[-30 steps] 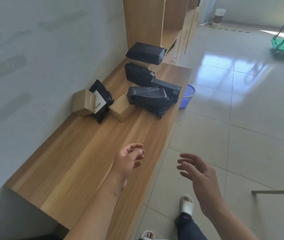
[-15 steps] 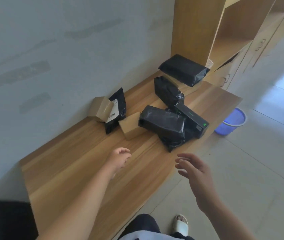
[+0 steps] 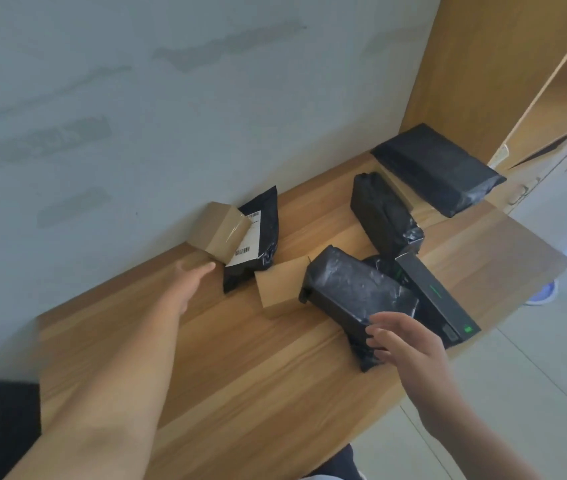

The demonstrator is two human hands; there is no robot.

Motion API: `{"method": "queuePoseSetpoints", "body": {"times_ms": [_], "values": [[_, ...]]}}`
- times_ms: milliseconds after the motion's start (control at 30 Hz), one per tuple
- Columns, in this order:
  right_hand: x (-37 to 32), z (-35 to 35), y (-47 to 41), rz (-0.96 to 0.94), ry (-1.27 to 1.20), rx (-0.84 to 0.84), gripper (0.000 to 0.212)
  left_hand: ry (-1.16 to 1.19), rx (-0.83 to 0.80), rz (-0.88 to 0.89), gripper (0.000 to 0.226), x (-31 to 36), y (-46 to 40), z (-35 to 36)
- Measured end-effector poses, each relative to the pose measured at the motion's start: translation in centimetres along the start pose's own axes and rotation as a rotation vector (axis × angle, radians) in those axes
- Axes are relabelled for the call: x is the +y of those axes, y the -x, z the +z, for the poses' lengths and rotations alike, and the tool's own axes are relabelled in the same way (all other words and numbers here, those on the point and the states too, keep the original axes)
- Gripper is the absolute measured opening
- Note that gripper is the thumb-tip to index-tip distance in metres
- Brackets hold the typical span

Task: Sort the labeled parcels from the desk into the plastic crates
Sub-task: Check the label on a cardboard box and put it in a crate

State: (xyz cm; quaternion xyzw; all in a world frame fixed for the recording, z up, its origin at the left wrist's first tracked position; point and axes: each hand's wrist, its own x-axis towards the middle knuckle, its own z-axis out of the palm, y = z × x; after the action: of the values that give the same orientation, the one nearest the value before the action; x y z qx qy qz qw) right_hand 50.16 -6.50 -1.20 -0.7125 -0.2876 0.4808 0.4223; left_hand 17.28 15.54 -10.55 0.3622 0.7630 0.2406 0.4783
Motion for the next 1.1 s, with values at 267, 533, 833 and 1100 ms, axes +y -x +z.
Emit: {"method": "queuePoseSetpoints", "body": {"times_ms": [267,533,833,1100], "values": [[-2.5,2.3,-7.3,0.089,0.092,-0.016,0.019,0.016,-0.134,0.006,0.122,2.2,-9.3,-1.7],[-3.5,4.7,-10.3,0.143,0.102,-0.078,0.020,-0.064,-0.163,0.058,0.102,1.9,-11.2,-1.6],[-6.4,6.4,-12.0,0.062,0.153,-0.221,0.022,-0.258,0.275,0.374,0.103,1.7,0.0,-0.5],[-9.9,5.5,-13.7,0.251,-0.029,-0.593,0.047,-0.568,0.571,0.780,0.100,-0.6,18.3,4.7]]}}
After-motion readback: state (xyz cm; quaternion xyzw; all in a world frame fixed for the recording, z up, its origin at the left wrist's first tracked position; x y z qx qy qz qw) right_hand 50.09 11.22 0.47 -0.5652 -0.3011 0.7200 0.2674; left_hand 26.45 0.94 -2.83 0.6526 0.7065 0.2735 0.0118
